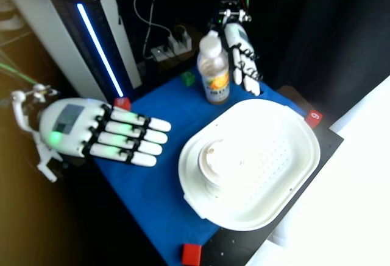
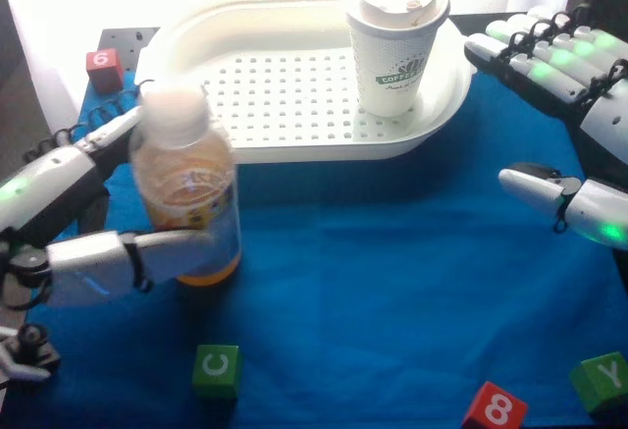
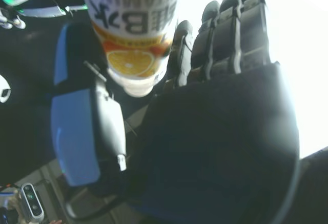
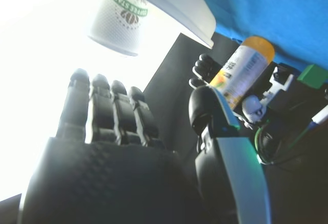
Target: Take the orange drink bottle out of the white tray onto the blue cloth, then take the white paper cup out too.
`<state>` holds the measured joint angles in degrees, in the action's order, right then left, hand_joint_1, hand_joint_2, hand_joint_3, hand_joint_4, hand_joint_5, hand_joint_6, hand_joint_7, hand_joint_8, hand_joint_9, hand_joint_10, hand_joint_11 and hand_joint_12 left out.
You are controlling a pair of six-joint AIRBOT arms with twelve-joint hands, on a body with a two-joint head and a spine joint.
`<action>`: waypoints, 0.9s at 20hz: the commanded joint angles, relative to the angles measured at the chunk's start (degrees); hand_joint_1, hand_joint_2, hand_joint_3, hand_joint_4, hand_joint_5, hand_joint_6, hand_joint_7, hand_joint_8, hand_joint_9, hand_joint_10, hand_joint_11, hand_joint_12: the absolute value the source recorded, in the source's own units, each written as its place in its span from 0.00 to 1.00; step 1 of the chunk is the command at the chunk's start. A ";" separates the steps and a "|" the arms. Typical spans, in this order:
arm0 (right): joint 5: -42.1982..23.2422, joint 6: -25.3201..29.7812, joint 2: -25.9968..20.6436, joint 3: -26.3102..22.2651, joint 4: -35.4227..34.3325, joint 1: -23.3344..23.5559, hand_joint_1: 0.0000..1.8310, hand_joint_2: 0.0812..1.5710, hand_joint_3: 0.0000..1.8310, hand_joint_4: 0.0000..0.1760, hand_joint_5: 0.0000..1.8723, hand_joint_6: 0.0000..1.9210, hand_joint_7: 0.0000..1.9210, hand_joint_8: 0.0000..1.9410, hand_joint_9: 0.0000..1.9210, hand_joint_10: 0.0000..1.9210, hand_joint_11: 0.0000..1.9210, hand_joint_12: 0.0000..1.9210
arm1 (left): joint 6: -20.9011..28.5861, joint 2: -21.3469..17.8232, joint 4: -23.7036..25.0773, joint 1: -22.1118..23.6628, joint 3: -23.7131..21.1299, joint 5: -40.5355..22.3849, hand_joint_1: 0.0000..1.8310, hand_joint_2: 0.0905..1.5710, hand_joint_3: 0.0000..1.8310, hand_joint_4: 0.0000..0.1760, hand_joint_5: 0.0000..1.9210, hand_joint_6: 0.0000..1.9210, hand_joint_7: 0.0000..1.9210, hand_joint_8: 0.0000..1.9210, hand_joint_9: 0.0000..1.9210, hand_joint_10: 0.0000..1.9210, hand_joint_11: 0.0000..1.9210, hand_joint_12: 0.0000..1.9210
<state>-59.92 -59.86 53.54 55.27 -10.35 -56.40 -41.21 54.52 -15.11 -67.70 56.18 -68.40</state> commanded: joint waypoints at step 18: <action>12.21 0.03 17.00 21.96 5.12 23.45 0.26 0.76 0.00 0.36 0.00 0.00 0.00 0.00 0.00 0.00 0.00 0.00 | -4.05 -3.14 -10.80 -8.58 -3.65 -20.19 0.42 0.63 0.00 0.71 0.00 0.00 0.00 0.00 0.00 0.00 0.00 0.26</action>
<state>-42.19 -59.86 70.87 77.01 -5.04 -33.89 -45.47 51.22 -26.41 -76.71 52.31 -81.17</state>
